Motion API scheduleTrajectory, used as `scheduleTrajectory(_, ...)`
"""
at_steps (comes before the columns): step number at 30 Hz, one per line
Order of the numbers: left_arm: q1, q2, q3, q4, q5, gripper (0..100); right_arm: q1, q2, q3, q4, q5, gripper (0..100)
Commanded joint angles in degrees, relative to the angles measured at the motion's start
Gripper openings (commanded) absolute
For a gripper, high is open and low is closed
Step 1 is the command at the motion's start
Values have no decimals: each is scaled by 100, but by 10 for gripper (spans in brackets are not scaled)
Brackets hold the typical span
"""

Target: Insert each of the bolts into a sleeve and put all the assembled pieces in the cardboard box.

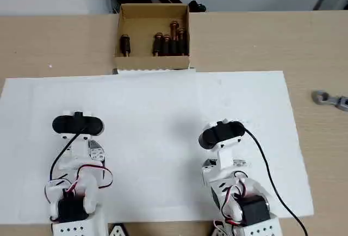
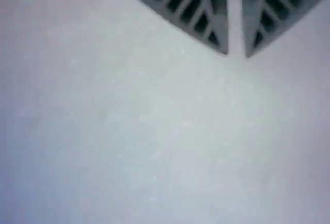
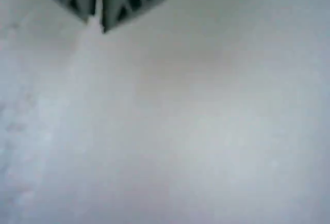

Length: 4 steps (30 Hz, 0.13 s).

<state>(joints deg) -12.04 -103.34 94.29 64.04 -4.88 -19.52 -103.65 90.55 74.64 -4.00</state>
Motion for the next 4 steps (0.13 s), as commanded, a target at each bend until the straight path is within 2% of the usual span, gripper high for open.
scheduleTrajectory(1, 18, -79, -171, 26, -26, 6, 4, -31, -18, -92, 26, 6)
scheduleTrajectory(4, 18, -79, -171, 26, -26, 6, 4, -31, -18, -92, 26, 6)
